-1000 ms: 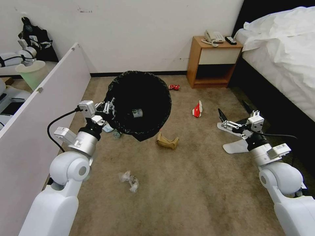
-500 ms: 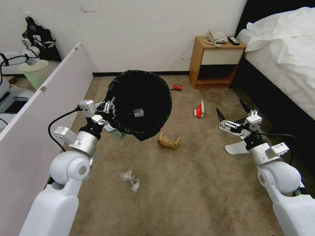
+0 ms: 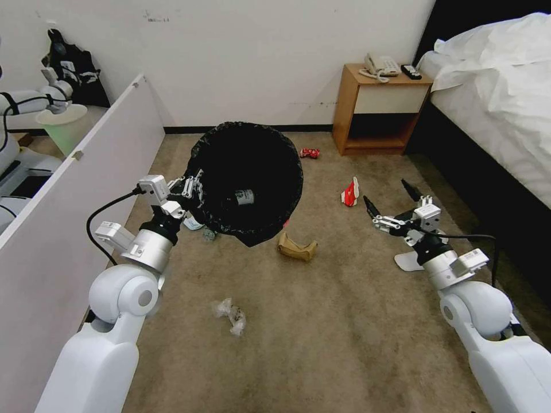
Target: Pick up the trash bin, then pick up the garbage from the floor and place it into the trash bin.
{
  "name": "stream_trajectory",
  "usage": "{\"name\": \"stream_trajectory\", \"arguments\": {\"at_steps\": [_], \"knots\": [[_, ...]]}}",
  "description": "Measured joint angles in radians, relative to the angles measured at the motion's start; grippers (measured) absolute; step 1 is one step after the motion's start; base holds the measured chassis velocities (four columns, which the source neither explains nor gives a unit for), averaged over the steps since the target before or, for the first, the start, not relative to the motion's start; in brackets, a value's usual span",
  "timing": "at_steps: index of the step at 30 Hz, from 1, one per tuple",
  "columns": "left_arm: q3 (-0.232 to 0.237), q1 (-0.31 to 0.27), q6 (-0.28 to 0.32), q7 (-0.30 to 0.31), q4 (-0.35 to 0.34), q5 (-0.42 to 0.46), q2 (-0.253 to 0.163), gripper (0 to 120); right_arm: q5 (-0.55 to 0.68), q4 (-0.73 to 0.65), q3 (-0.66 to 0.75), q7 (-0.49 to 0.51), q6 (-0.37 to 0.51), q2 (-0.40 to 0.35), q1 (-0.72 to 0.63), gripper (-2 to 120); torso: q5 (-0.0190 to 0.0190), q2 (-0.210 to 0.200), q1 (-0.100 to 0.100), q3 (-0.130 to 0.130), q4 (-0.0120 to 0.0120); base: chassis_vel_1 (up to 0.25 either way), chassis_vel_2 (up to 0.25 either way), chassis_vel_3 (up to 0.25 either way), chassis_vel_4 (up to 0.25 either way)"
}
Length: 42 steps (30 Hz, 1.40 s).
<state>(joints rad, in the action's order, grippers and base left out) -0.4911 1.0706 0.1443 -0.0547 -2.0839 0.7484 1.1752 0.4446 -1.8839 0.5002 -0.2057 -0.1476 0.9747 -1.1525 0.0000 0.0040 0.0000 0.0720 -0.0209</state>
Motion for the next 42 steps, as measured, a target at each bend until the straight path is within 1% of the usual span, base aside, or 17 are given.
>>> {"name": "stream_trajectory", "arguments": {"at_steps": [8,16,17,21,22,23,26,31,42], "knots": [[-0.007,0.009,0.0,0.0,-0.014,-0.001,0.005,4,0.025,0.014,-0.047,-0.023,0.003,-0.03,0.026,100,0.0,0.0,0.0,0.0,0.0001,0.03,0.029,0.03,0.037],[-0.006,0.011,-0.004,0.001,-0.015,-0.006,0.013,4,0.03,0.026,-0.07,-0.035,0.001,-0.038,0.038,100,0.0,0.0,0.0,0.0,0.0001,0.077,0.074,0.082,0.066],[-0.006,0.012,-0.005,0.001,-0.015,-0.006,0.013,4,0.03,0.028,-0.071,-0.038,-0.002,-0.037,0.038,100,0.0,0.0,0.0,0.0,0.0006,0.085,0.081,0.072,0.075],[-0.007,0.014,-0.008,0.002,-0.015,-0.008,0.013,4,0.03,0.032,-0.072,-0.044,-0.006,-0.034,0.039,100,-0.0001,0.0,0.0,0.0,0.0008,0.059,0.056,0.064,0.054],[-0.008,0.014,-0.008,0.002,-0.015,-0.008,0.012,4,0.03,0.032,-0.073,-0.045,-0.007,-0.033,0.04,100,-0.0001,0.0,0.0,0.0,0.0006,0.0,0.0,0.0,0.0],[-0.008,0.014,-0.008,0.002,-0.015,-0.008,0.012,4,0.03,0.033,-0.074,-0.045,-0.008,-0.033,0.042,100,0.0,0.0,0.0,0.0,-0.0002,0.0,0.0,0.0,0.0],[-0.007,0.011,-0.009,0.001,-0.015,-0.005,0.011,4,0.03,0.033,-0.076,-0.046,-0.008,-0.033,0.047,100,0.0,0.0,0.0,0.0,-0.0006,0.0,0.0,0.0,0.0],[-0.006,0.008,-0.01,-0.002,-0.015,0.002,0.01,4,0.031,0.034,-0.078,-0.048,-0.008,-0.034,0.052,100,0.0,0.0,0.0,0.0,0.0001,0.0,0.0,0.0,0.0],[-0.004,0.005,-0.003,-0.013,-0.015,0.013,0.011,4,0.031,0.037,-0.086,-0.052,-0.009,-0.037,0.057,100,0.0,0.0,0.0,0.0,0.0,0.0,0.0,0.0,0.0]]}}
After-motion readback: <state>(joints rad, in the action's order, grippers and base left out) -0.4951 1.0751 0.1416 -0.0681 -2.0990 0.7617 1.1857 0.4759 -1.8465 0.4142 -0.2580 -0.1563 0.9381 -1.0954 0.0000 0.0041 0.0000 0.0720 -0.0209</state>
